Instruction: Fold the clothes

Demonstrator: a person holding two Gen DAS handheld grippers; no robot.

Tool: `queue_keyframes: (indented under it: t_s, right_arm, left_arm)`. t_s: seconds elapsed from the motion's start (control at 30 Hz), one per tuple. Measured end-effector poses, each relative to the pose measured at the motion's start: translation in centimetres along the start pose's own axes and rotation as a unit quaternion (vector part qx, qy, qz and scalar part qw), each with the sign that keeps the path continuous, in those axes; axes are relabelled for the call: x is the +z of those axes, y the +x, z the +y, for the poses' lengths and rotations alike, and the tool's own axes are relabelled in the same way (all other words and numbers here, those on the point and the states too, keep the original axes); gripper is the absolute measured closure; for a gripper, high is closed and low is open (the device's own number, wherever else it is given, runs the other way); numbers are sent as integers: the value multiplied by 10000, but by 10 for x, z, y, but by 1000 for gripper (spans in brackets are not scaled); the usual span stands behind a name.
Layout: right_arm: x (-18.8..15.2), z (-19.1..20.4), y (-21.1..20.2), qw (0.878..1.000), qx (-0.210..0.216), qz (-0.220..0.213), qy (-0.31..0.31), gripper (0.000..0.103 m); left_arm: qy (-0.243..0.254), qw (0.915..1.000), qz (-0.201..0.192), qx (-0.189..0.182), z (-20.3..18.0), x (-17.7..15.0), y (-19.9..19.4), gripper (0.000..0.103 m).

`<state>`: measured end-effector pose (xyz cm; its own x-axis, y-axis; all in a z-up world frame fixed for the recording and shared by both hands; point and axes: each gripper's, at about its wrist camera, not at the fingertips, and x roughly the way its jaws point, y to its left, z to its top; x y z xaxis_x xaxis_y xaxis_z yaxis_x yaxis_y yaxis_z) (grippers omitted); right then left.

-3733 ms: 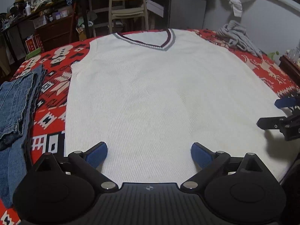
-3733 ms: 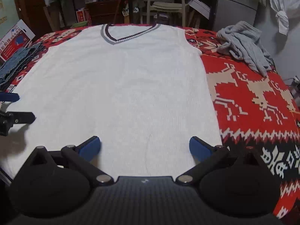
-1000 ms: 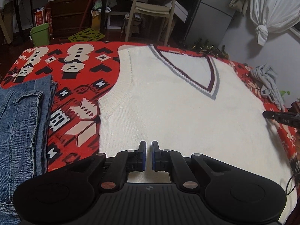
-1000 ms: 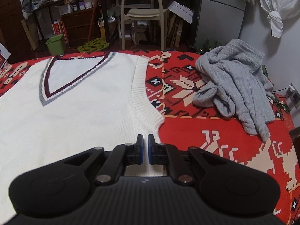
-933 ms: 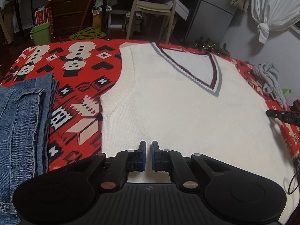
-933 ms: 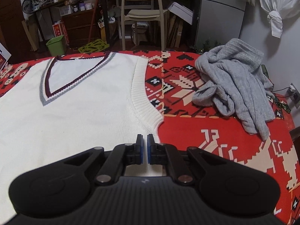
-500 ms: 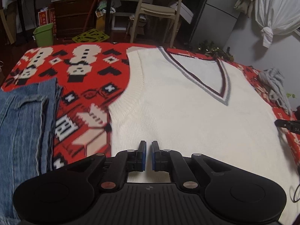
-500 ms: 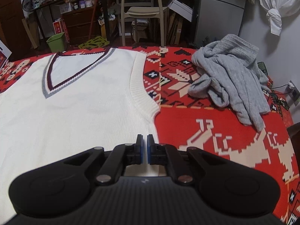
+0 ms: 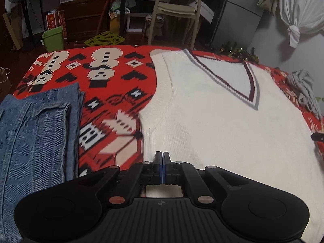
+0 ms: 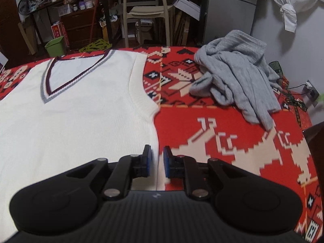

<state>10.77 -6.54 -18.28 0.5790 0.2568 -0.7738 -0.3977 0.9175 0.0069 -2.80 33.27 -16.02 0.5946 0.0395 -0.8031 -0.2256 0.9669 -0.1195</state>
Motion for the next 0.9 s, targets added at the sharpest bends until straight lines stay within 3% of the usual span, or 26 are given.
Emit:
queue_keyframes:
  t_s: [0.17, 0.23, 0.33, 0.43, 0.6, 0.67, 0.73, 0.8, 0.9]
  right_arm:
    - [3, 14, -21, 9995, 25, -202, -254, 89]
    - [14, 21, -23, 9990, 121, -344, -271, 89]
    - [33, 32, -10, 9988, 146, -392, -269, 89]
    - [45, 41, 11, 9992, 109, -307, -235, 89]
    - [29, 44, 26, 9993, -26, -173, -341, 89]
    - [17, 43, 23, 9989, -33, -213, -408, 89]
    - [6, 36, 13, 9992, 28, -187, -351, 87]
    - [-4, 31, 2, 9994, 18, -158, -316, 78]
    - [-19, 25, -15, 9994, 102, -83, -310, 78]
  left_arm:
    - [-91, 9991, -323, -256, -12, 25, -9, 100]
    - [-100, 9983, -407, -410, -22, 42, -2, 95]
    - [122, 9995, -202, -185, -39, 57, 28, 95]
    - [259, 9996, -82, 23, -44, 53, 45, 94]
    - [314, 9994, -65, -136, -37, 28, 29, 92]
    - [365, 9991, -56, -185, -36, 14, 19, 80]
    - [437, 9987, -61, -260, -37, 0, 8, 59]
    - [565, 9980, -69, -265, -41, -14, -2, 55]
    - [768, 9969, -53, -170, -47, -34, -12, 35]
